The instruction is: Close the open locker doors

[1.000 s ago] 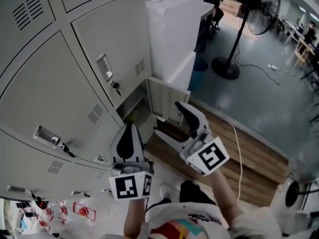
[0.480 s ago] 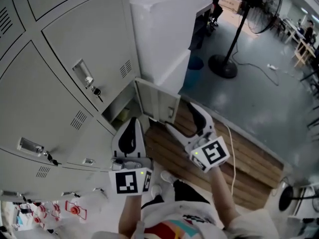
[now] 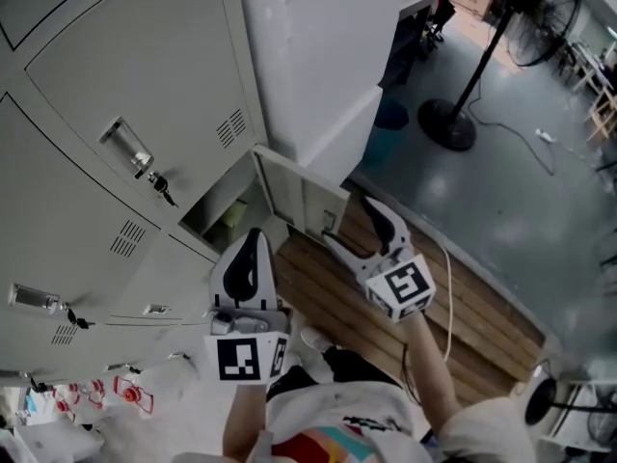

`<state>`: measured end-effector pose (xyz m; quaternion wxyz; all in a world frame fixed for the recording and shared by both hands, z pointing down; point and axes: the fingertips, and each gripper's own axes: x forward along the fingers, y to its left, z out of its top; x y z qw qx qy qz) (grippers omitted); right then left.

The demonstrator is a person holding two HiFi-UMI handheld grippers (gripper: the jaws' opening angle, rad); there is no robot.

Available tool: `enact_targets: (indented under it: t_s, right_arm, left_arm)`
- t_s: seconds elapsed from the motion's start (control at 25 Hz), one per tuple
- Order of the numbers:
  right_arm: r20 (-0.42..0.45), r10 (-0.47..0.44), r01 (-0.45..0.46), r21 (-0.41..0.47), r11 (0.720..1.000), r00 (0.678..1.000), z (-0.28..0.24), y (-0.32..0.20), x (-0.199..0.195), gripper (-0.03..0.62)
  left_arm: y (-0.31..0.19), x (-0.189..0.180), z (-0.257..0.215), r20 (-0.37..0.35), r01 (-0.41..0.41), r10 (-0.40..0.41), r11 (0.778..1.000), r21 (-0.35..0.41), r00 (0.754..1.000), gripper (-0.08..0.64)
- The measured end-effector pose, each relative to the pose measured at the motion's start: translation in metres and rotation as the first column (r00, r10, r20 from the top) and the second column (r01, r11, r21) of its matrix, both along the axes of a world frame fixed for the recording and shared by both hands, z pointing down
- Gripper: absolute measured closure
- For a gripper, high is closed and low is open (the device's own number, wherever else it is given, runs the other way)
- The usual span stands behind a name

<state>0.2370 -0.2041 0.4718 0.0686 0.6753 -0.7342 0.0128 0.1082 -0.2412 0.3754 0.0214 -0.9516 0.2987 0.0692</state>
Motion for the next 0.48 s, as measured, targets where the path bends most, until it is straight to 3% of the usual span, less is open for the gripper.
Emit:
enact_targets:
  t_s: [0.24, 0.48]
  right_arm:
    - [0.015, -0.047, 0.049, -0.114, 0.992, 0.999, 0.054, -0.016, 0.025, 0.252]
    - [0.03, -0.107, 0.111, -0.237, 0.965, 0.994, 0.115, -0.025, 0.037, 0.252]
  left_arm:
    - [-0.015, 0.017, 0.026, 0.035, 0.034, -0.033, 0.999, -0.008, 0.999, 0.554]
    - [-0.03, 0.033, 0.058, 0.081, 0.052, -0.048, 0.998, -0.046, 0.996, 0.554]
